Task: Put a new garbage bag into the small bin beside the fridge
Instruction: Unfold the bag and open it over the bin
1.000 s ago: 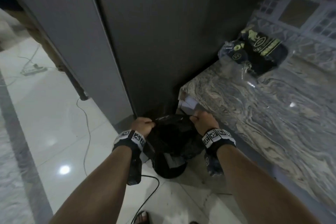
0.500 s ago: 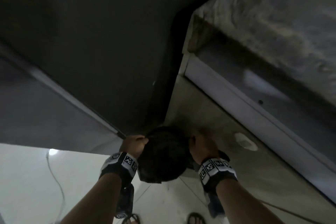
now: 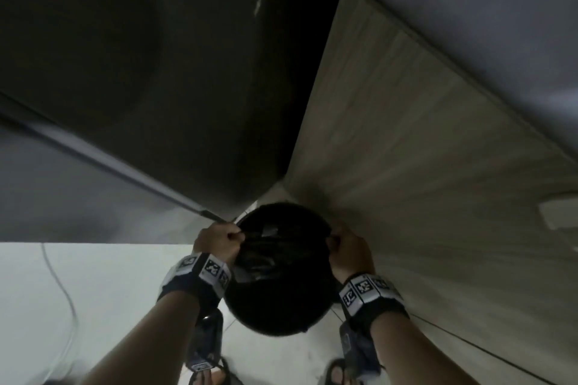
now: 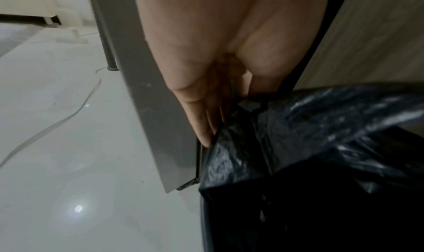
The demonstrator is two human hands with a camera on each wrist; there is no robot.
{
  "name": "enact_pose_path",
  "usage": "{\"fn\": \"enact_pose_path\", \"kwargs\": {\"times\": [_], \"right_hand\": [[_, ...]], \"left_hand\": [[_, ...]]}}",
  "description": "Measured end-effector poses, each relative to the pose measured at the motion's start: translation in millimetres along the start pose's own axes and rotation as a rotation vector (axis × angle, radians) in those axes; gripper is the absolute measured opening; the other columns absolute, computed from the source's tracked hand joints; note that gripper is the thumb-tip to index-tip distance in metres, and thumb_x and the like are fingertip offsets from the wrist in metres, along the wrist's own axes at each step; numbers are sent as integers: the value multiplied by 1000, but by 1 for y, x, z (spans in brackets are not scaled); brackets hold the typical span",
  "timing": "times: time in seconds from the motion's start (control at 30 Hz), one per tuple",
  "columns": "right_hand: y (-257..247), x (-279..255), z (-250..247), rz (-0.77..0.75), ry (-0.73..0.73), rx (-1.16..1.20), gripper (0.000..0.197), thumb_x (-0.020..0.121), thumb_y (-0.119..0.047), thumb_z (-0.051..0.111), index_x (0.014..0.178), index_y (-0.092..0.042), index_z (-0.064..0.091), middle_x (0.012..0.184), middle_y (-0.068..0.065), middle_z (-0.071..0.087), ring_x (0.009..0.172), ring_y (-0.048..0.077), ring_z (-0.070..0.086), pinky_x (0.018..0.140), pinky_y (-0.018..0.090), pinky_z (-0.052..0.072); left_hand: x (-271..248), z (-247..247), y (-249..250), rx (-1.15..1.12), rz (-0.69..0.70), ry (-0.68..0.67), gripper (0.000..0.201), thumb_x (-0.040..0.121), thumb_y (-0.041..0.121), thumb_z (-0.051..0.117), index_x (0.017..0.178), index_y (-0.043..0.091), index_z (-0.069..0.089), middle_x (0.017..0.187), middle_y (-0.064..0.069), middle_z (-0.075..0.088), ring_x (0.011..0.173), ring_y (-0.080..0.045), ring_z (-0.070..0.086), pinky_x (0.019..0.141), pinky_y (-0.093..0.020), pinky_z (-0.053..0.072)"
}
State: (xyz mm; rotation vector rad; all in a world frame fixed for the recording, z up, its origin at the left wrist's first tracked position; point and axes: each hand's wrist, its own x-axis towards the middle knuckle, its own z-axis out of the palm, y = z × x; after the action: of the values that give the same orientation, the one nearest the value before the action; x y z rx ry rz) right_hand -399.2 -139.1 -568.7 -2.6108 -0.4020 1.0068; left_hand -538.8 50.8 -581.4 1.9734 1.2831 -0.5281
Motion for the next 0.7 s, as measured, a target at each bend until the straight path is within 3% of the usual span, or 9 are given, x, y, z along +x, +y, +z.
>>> {"fn": "enact_pose_path", "kwargs": {"times": [0.1, 0.2, 0.3, 0.43, 0.53, 0.6, 0.7], "right_hand": [[12, -4, 4, -26, -119, -116, 18, 91, -15, 43, 102, -11, 56, 100, 15, 67, 94, 33, 64, 66, 29, 39], [14, 13, 21, -60, -25, -172, 20, 91, -17, 44, 105, -14, 58, 105, 11, 69, 98, 31, 64, 68, 30, 41], [3, 25, 19, -50, 64, -189, 27, 92, -16, 46, 113, -15, 62, 112, 11, 68, 104, 32, 64, 81, 35, 49], [-6, 49, 10, -16, 139, -158, 25, 92, -20, 49, 109, -13, 66, 111, 14, 69, 103, 34, 64, 82, 37, 50], [17, 68, 32, 59, -11, -245, 25, 91, -19, 53, 107, -10, 68, 117, 14, 68, 108, 31, 64, 81, 32, 48], [38, 72, 48, 87, -173, -248, 25, 91, -17, 53, 107, -7, 69, 119, 13, 67, 107, 29, 65, 77, 25, 45], [51, 67, 52, 34, -204, -84, 30, 86, -10, 60, 115, -11, 63, 120, 10, 65, 108, 27, 63, 83, 21, 46]], "left_hand": [[-2, -3, -9, 117, 31, -97, 19, 85, 25, 56, 94, 26, 73, 109, -9, 71, 103, -32, 64, 84, -31, 49], [13, 11, -16, 172, 94, 7, 28, 85, 15, 49, 97, 26, 72, 107, -11, 71, 100, -33, 65, 85, -35, 51], [14, 7, -7, 132, 80, 118, 31, 87, 9, 48, 102, 24, 70, 105, -14, 70, 101, -36, 64, 86, -39, 51], [22, 2, -7, -30, 115, 218, 15, 82, 15, 59, 81, 29, 62, 92, -7, 70, 87, -31, 65, 75, -33, 49], [30, 18, -31, 158, 158, 100, 7, 84, 22, 59, 83, 25, 65, 95, -9, 65, 92, -31, 64, 72, -29, 43], [28, 22, -41, 280, 86, -15, 15, 85, 23, 59, 91, 18, 72, 103, -10, 67, 98, -32, 65, 74, -28, 46], [24, 10, -41, 191, 39, -77, 16, 83, 22, 61, 86, 16, 76, 103, -8, 71, 95, -29, 68, 79, -30, 53]]}}
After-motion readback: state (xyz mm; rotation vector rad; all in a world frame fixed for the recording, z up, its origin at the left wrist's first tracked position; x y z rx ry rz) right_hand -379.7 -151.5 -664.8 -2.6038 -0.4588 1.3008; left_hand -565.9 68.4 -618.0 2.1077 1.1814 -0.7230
